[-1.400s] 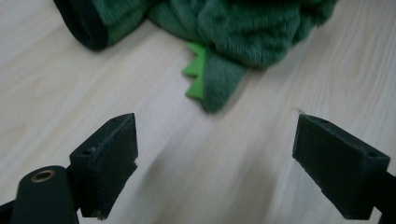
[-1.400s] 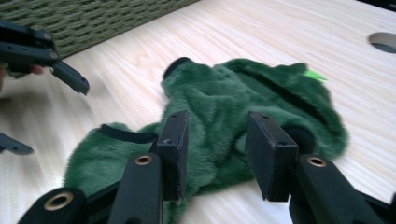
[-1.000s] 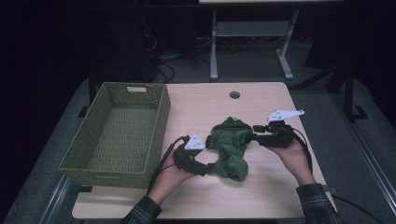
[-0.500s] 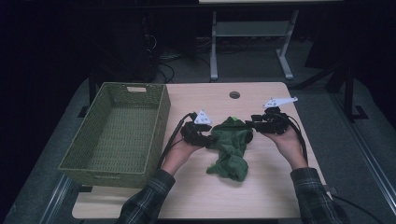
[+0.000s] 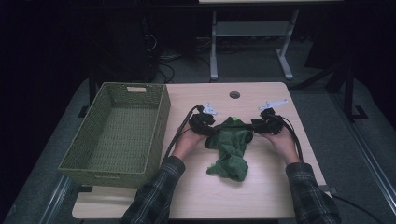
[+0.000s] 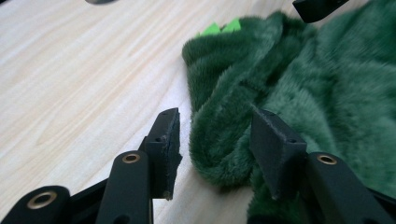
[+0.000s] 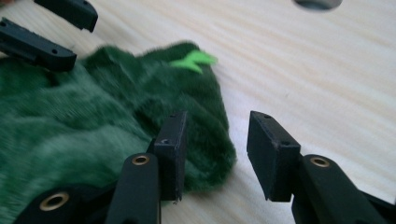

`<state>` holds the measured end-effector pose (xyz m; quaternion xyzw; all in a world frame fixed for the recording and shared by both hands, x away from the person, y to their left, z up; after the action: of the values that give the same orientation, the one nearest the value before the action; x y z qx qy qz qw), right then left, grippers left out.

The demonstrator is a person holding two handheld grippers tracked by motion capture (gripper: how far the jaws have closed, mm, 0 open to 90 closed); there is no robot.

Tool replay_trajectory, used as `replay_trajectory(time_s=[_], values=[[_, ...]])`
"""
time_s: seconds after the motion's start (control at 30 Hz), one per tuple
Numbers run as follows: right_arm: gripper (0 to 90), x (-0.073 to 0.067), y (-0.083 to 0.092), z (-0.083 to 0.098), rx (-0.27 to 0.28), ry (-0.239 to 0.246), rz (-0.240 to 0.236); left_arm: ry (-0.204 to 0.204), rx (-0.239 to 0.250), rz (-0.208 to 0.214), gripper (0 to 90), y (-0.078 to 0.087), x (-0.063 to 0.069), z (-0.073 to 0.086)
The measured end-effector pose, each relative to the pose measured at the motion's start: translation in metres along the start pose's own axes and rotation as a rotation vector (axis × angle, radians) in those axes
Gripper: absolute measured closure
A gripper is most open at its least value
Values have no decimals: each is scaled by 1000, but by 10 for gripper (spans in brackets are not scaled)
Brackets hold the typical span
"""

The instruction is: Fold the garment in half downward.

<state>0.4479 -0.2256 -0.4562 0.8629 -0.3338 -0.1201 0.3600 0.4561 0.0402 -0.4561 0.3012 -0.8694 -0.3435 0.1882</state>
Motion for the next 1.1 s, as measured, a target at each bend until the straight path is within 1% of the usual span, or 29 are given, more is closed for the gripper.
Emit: replay_trajectory(time_s=[0.03,0.13,0.17,0.2,0.3,0.37,0.43,0.47,0.53,0.57,0.6,0.63,0.67,0.7,0.73,0.77,0.83,0.87,0.9,0.97,1.03,1.07,1.1], values=[[575,1,-2,1,-11,-7,2,2,-3,0,523,-2,-1,0],[576,3,-6,4,-20,-8,3,10,-18,-7,523,-7,-4,-1],[576,3,-7,5,-24,-14,1,4,-22,-11,524,-9,-4,-2],[577,4,-8,6,-26,-9,-6,1,-28,-15,529,-9,-5,-2],[598,3,-13,7,-39,-12,-5,3,-37,-18,543,-13,-7,-3],[613,3,-15,8,-37,-20,-15,16,-39,-14,557,-16,-9,-2],[625,2,-18,8,-40,-18,-20,5,-44,-15,572,-18,-10,-2],[642,1,-19,8,-43,-14,-19,12,-49,-7,588,-19,-9,-2],[668,0,-21,8,-34,-20,-25,17,-53,-5,609,-21,-9,-2],[697,0,-22,8,-32,-19,-27,11,-59,-2,630,-21,-10,-2],[711,0,-22,8,-30,-22,-28,18,-67,-1,651,-23,-9,-2],[726,-1,-23,8,-31,-26,-28,17,-68,1,663,-23,-8,-2],[758,-1,-23,8,-33,-28,-28,20,-66,13,689,-24,-8,-2],[790,-2,-23,8,-34,-23,-27,13,-65,13,722,-24,-7,-2],[805,-3,-23,7,-34,-21,-26,6,-75,12,737,-24,-6,-3],[837,-3,-23,7,-38,-18,-24,5,-77,11,773,-24,-6,-3],[861,-3,-23,7,-42,-20,-27,14,-82,16,837,-25,-4,-4],[868,-4,-23,7,-43,-25,-30,8,-91,13,855,-25,-4,-5],[877,-4,-24,6,-46,-32,-33,12,-90,8,867,-26,-2,-6],[886,-5,-23,5,-51,-29,-31,9,-94,-4,877,-25,-2,-8],[889,-5,-22,3,-51,-41,-43,13,-79,-7,882,-23,-2,-10],[890,-5,-20,2,-46,-42,-41,13,-72,-10,883,-21,-2,-12],[890,-5,-18,0,-37,-45,-39,24,-67,-8,883,-19,-2,-14]])
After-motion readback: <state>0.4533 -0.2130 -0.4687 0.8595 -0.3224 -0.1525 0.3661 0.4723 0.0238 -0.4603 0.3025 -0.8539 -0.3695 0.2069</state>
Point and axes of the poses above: each handheld gripper's, and its own axes: y roughly backward along the jaws, z roughly out of its underside, x roughly to its right, the point moved 1 cm from there along -y, roughly forward along the jaws, and after that the axes turned 13 degrees about y, right-handed, at the moved point
